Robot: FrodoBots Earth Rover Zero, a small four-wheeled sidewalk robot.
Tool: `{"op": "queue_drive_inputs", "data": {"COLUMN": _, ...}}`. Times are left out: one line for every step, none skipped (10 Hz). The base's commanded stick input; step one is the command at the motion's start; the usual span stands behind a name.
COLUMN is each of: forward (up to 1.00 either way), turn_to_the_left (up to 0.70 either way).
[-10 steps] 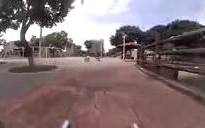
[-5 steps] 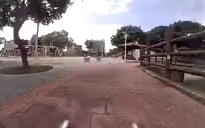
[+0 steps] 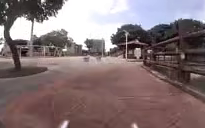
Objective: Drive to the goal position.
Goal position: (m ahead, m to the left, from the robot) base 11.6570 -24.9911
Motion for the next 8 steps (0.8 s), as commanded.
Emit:
{"op": "queue_drive_inputs", "data": {"forward": 1.0, "turn_to_the_left": -0.4}}
{"op": "queue_drive_inputs", "data": {"forward": 1.0, "turn_to_the_left": -0.4}}
{"op": "queue_drive_inputs", "data": {"forward": 1.0, "turn_to_the_left": -0.4}}
{"op": "queue_drive_inputs", "data": {"forward": 1.0, "turn_to_the_left": -0.4}}
{"op": "queue_drive_inputs", "data": {"forward": 1.0, "turn_to_the_left": -0.4}}
{"op": "queue_drive_inputs", "data": {"forward": 1.0, "turn_to_the_left": -0.37}}
{"op": "queue_drive_inputs", "data": {"forward": 1.0, "turn_to_the_left": -0.33}}
{"op": "queue_drive_inputs", "data": {"forward": 1.0, "turn_to_the_left": 0.0}}
